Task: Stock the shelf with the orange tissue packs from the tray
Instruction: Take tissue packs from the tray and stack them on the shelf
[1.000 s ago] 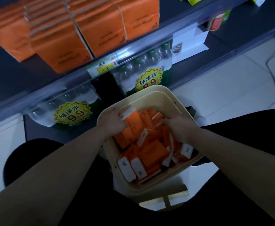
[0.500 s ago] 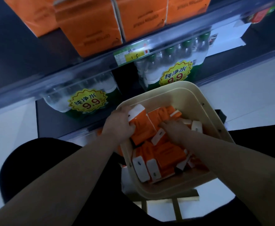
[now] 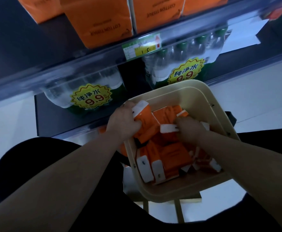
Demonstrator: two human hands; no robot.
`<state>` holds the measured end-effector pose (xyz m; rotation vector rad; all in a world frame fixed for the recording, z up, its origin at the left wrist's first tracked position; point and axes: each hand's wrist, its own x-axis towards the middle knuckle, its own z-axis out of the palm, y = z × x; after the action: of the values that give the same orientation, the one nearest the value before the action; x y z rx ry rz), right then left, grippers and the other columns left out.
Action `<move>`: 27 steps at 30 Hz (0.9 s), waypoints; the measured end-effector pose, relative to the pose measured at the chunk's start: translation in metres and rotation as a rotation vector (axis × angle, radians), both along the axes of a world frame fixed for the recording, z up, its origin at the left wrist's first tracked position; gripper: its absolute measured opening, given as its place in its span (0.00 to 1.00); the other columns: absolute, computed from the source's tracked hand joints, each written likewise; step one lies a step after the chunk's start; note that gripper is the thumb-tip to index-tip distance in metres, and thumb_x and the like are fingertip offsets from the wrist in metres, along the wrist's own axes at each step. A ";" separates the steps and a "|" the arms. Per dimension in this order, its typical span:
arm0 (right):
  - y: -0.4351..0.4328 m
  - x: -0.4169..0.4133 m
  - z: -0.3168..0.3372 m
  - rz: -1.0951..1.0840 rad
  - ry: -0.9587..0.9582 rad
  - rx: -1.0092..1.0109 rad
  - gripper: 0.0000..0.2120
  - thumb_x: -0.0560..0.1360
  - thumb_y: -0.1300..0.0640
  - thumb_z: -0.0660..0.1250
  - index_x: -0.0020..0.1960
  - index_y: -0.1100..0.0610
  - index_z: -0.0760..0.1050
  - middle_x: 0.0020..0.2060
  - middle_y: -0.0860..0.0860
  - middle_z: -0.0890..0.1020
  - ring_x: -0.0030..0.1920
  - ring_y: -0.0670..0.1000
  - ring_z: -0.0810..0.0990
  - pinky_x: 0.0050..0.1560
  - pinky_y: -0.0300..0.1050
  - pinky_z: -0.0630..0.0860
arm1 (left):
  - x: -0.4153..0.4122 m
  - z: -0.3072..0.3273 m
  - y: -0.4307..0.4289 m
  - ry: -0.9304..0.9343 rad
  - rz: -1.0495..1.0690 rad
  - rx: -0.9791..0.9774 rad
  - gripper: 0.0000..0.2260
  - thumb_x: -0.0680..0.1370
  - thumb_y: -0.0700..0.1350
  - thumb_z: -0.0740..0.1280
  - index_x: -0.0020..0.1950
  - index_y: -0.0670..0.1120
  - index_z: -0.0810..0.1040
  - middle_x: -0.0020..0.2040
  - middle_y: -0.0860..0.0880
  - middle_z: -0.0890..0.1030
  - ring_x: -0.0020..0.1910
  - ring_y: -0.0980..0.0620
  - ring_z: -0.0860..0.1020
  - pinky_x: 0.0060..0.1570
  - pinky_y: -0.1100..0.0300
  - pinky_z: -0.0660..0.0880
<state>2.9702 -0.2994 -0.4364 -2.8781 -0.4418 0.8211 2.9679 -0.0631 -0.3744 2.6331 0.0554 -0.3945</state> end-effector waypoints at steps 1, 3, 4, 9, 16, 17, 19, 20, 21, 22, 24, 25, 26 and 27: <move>-0.004 0.004 0.005 -0.061 0.037 0.054 0.17 0.73 0.52 0.66 0.58 0.58 0.71 0.54 0.58 0.78 0.55 0.60 0.78 0.49 0.49 0.73 | 0.000 0.002 -0.002 -0.006 0.006 -0.012 0.25 0.70 0.45 0.68 0.65 0.46 0.67 0.53 0.44 0.78 0.52 0.43 0.77 0.45 0.55 0.73; -0.010 0.010 0.016 -0.154 0.102 0.124 0.20 0.73 0.52 0.64 0.62 0.57 0.69 0.56 0.58 0.79 0.56 0.60 0.78 0.51 0.48 0.74 | -0.001 0.007 -0.007 -0.019 0.004 -0.038 0.28 0.71 0.46 0.67 0.69 0.47 0.64 0.54 0.44 0.78 0.51 0.43 0.77 0.45 0.54 0.74; -0.011 0.010 0.023 -0.204 0.133 0.164 0.22 0.74 0.52 0.63 0.66 0.55 0.67 0.59 0.58 0.78 0.58 0.59 0.77 0.55 0.49 0.74 | -0.002 0.010 -0.008 -0.023 -0.004 -0.045 0.29 0.71 0.45 0.67 0.70 0.48 0.63 0.54 0.44 0.78 0.51 0.43 0.77 0.45 0.53 0.75; -0.013 0.004 0.045 -0.376 0.164 0.233 0.20 0.77 0.53 0.62 0.67 0.56 0.67 0.60 0.58 0.77 0.59 0.58 0.76 0.49 0.42 0.66 | -0.008 0.018 -0.010 -0.022 -0.021 -0.035 0.30 0.70 0.45 0.67 0.71 0.46 0.63 0.55 0.43 0.78 0.53 0.42 0.77 0.48 0.52 0.75; -0.019 -0.012 0.066 -0.347 0.106 0.391 0.31 0.70 0.63 0.70 0.67 0.57 0.57 0.49 0.53 0.75 0.48 0.54 0.77 0.41 0.44 0.70 | -0.018 0.032 -0.001 -0.066 -0.080 0.088 0.26 0.68 0.42 0.67 0.66 0.48 0.70 0.56 0.46 0.74 0.55 0.43 0.76 0.46 0.55 0.73; -0.021 -0.014 0.068 -0.328 0.105 0.425 0.33 0.70 0.65 0.69 0.69 0.55 0.55 0.49 0.54 0.75 0.47 0.55 0.77 0.40 0.44 0.72 | -0.019 0.036 -0.001 -0.074 -0.068 0.099 0.22 0.68 0.41 0.67 0.62 0.46 0.71 0.54 0.46 0.73 0.52 0.44 0.75 0.42 0.55 0.71; -0.024 -0.016 0.074 -0.299 0.072 0.440 0.30 0.71 0.68 0.66 0.68 0.54 0.57 0.48 0.57 0.76 0.46 0.58 0.78 0.41 0.50 0.75 | -0.020 0.045 0.001 -0.107 0.006 0.096 0.15 0.69 0.38 0.66 0.55 0.44 0.70 0.51 0.45 0.73 0.50 0.44 0.74 0.39 0.56 0.67; -0.024 -0.019 0.079 -0.286 0.045 0.445 0.28 0.71 0.70 0.65 0.66 0.56 0.59 0.47 0.58 0.76 0.46 0.58 0.78 0.42 0.50 0.75 | -0.020 0.049 0.002 -0.126 0.052 0.090 0.13 0.70 0.38 0.65 0.53 0.44 0.69 0.51 0.45 0.73 0.49 0.44 0.74 0.39 0.56 0.66; -0.024 -0.020 0.083 -0.279 0.018 0.456 0.25 0.72 0.72 0.64 0.64 0.58 0.61 0.47 0.58 0.75 0.45 0.58 0.77 0.41 0.46 0.73 | -0.020 0.054 0.003 -0.145 0.091 0.083 0.12 0.70 0.38 0.65 0.52 0.44 0.68 0.51 0.44 0.73 0.49 0.44 0.74 0.39 0.55 0.66; -0.024 -0.022 0.087 -0.271 -0.015 0.476 0.22 0.72 0.73 0.64 0.62 0.59 0.63 0.47 0.58 0.74 0.44 0.56 0.75 0.38 0.42 0.71 | -0.020 0.057 0.004 -0.162 0.120 0.077 0.12 0.71 0.38 0.65 0.52 0.44 0.68 0.51 0.44 0.73 0.49 0.44 0.74 0.39 0.55 0.67; -0.023 -0.024 0.095 -0.271 -0.076 0.509 0.20 0.73 0.69 0.67 0.59 0.57 0.64 0.52 0.57 0.71 0.48 0.53 0.72 0.38 0.37 0.69 | -0.020 0.066 0.006 -0.167 0.163 0.045 0.15 0.71 0.38 0.65 0.57 0.42 0.69 0.53 0.43 0.74 0.48 0.44 0.74 0.38 0.54 0.68; -0.023 -0.023 0.099 -0.275 -0.117 0.497 0.20 0.74 0.63 0.69 0.60 0.56 0.65 0.55 0.56 0.70 0.50 0.53 0.72 0.43 0.39 0.69 | -0.021 0.071 0.006 -0.159 0.180 0.024 0.17 0.71 0.39 0.65 0.59 0.42 0.69 0.52 0.44 0.74 0.47 0.45 0.74 0.38 0.54 0.69; -0.023 -0.023 0.104 -0.271 -0.162 0.473 0.21 0.74 0.58 0.71 0.62 0.56 0.65 0.57 0.55 0.70 0.53 0.54 0.72 0.48 0.40 0.68 | -0.021 0.075 0.007 -0.151 0.190 0.008 0.17 0.71 0.40 0.66 0.59 0.42 0.70 0.51 0.45 0.74 0.46 0.46 0.74 0.38 0.55 0.69; -0.024 -0.023 0.109 -0.266 -0.201 0.447 0.22 0.73 0.55 0.71 0.63 0.56 0.66 0.58 0.55 0.71 0.54 0.55 0.73 0.50 0.41 0.67 | -0.023 0.080 0.006 -0.149 0.193 -0.003 0.16 0.71 0.42 0.66 0.57 0.43 0.70 0.49 0.46 0.75 0.45 0.46 0.73 0.39 0.55 0.69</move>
<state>2.9470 -0.3232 -0.3275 -2.5292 -0.2169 0.3388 2.9450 -0.0567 -0.2942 2.6160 0.2571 -0.1325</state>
